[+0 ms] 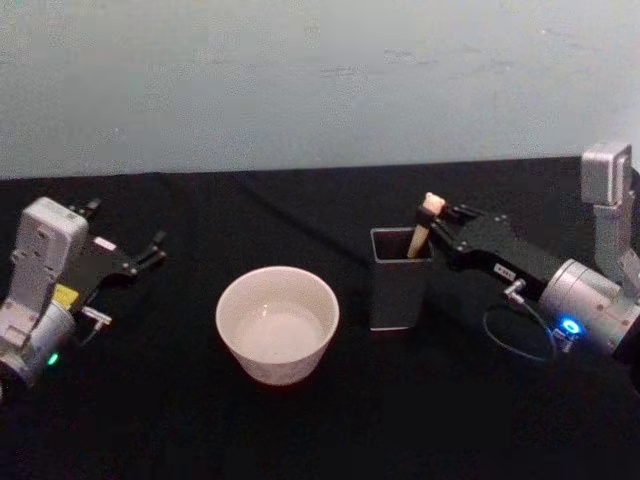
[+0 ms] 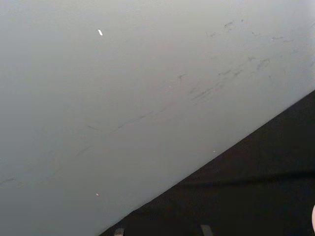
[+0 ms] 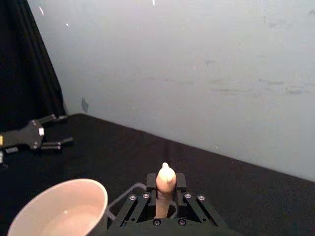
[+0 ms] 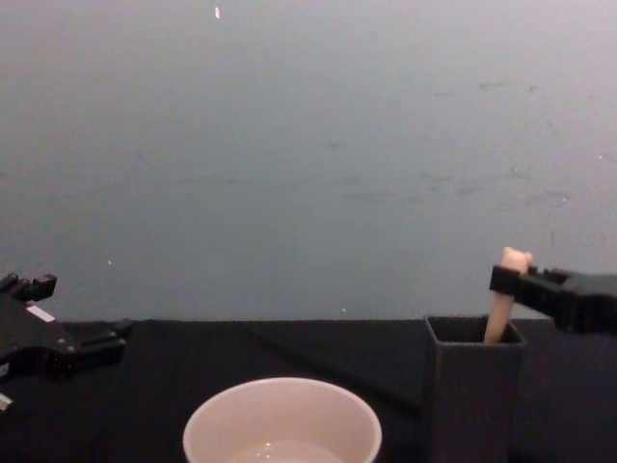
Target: Pick up the stirring spoon with one hand, stir inside the cup, then place it back in its original position.
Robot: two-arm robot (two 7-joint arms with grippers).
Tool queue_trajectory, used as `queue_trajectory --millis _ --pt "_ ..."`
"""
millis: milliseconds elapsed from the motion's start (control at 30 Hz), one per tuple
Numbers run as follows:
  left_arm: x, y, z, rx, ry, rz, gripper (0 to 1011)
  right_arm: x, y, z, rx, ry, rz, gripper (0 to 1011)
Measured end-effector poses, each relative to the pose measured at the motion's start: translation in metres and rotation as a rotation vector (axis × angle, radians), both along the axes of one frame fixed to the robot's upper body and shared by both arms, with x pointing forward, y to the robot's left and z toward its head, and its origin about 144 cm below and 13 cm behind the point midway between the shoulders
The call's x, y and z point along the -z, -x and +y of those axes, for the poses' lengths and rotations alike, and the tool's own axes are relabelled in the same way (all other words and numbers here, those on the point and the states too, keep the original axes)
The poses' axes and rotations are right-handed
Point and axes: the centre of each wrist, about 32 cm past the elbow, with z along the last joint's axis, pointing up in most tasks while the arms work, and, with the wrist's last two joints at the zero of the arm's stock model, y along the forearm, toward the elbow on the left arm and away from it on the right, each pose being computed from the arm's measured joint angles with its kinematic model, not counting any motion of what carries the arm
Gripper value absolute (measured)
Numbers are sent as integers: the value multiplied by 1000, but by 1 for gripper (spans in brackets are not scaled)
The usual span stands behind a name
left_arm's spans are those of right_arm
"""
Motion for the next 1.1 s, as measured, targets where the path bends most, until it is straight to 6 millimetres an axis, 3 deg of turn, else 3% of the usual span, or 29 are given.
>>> queue_trajectory --millis 567,1100 --pt "0 0 0 0 0 0 1001 -32 5 -9 18 -105 -70 221" --pt "0 0 0 0 0 0 1001 -50 1 -4 34 -168 -140 221"
